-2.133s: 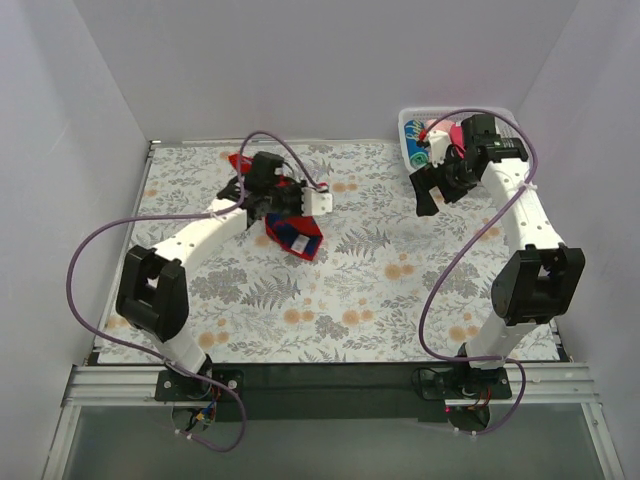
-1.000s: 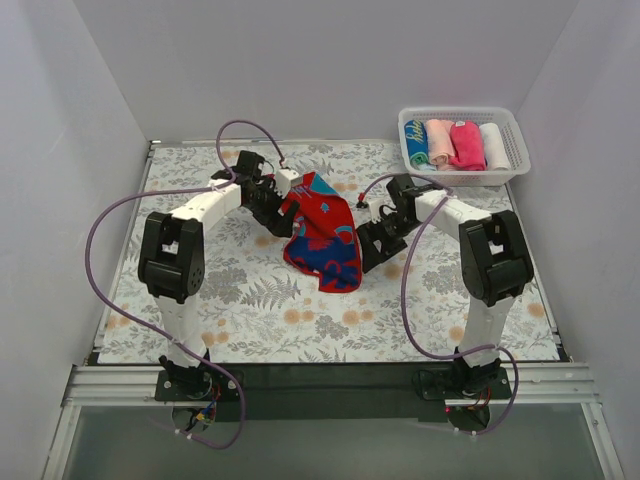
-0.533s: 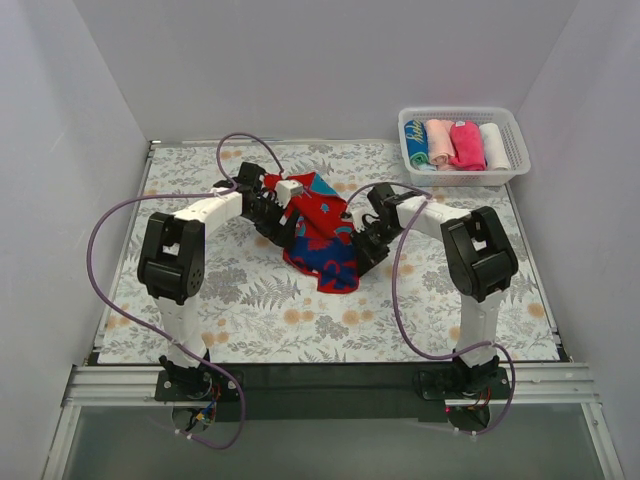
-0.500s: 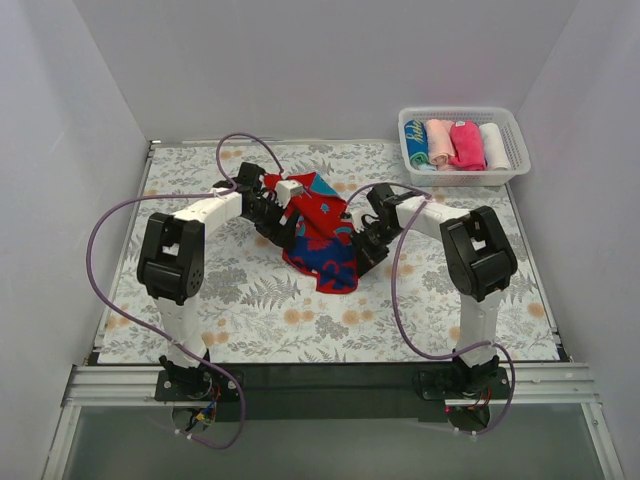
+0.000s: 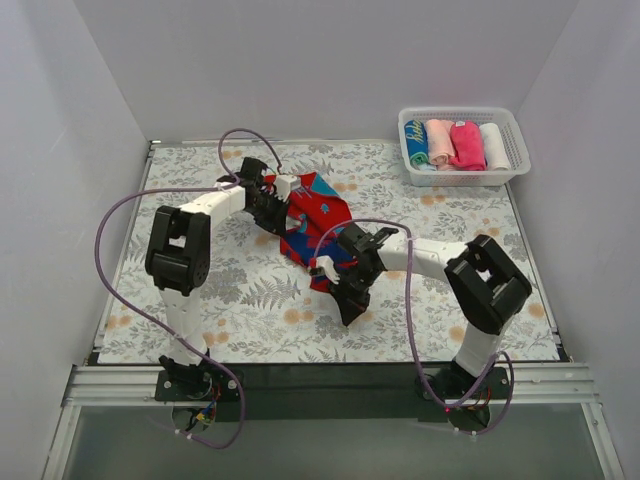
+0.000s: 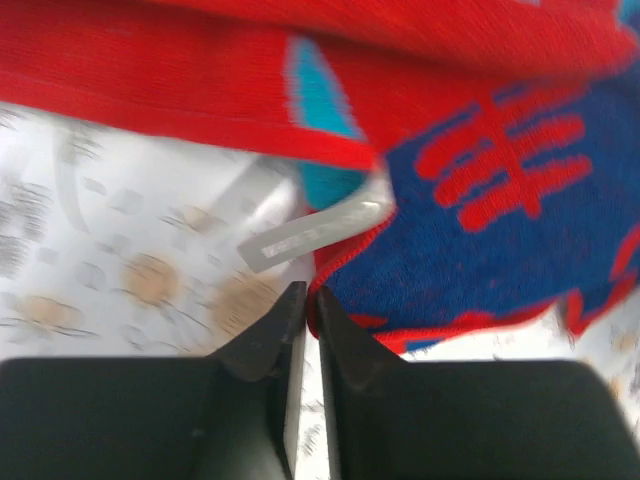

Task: Roll the towels
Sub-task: Flatten the towel

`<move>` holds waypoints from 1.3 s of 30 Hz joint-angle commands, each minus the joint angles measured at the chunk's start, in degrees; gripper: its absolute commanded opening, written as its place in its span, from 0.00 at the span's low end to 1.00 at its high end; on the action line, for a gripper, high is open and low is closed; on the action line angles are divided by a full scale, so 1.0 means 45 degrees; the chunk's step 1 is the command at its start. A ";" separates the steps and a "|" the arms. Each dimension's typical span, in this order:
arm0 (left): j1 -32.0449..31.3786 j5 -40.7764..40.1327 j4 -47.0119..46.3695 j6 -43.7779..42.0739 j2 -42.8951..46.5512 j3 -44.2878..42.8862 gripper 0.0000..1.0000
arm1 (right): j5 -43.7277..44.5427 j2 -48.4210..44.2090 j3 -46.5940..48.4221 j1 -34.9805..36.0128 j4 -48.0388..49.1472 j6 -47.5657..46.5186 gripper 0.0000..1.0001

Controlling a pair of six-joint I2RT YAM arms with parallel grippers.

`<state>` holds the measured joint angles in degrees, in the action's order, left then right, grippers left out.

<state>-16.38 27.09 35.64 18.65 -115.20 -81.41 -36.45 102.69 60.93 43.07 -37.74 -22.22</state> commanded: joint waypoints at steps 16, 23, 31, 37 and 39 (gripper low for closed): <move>0.1297 0.2436 0.3268 -0.2073 -0.0398 -0.2927 0.05 | 0.4369 0.0263 0.4172 -0.1677 0.2173 0.1028 0.48; 0.1375 0.2651 0.3838 -0.2700 0.0775 -0.1305 0.04 | 0.4388 0.3208 0.8137 -0.3028 0.2272 0.1013 0.54; 0.1433 0.2593 0.4502 -0.2896 0.1184 -0.1070 0.06 | 0.4232 0.5692 1.0405 -0.3028 0.2272 0.0465 0.47; 0.1550 0.2495 0.4638 -0.2934 0.1459 -0.0757 0.06 | 0.4660 0.6261 1.0134 -0.3028 0.2312 0.0192 0.35; 0.1706 0.2437 0.4756 -0.3090 0.1439 -0.0816 0.06 | 0.4739 0.6086 0.9047 -0.3028 0.2215 -0.0139 0.25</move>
<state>-9.82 37.28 55.59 6.09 -112.60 -85.25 -16.25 131.63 104.97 29.67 -26.98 -20.62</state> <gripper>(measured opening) 0.059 0.282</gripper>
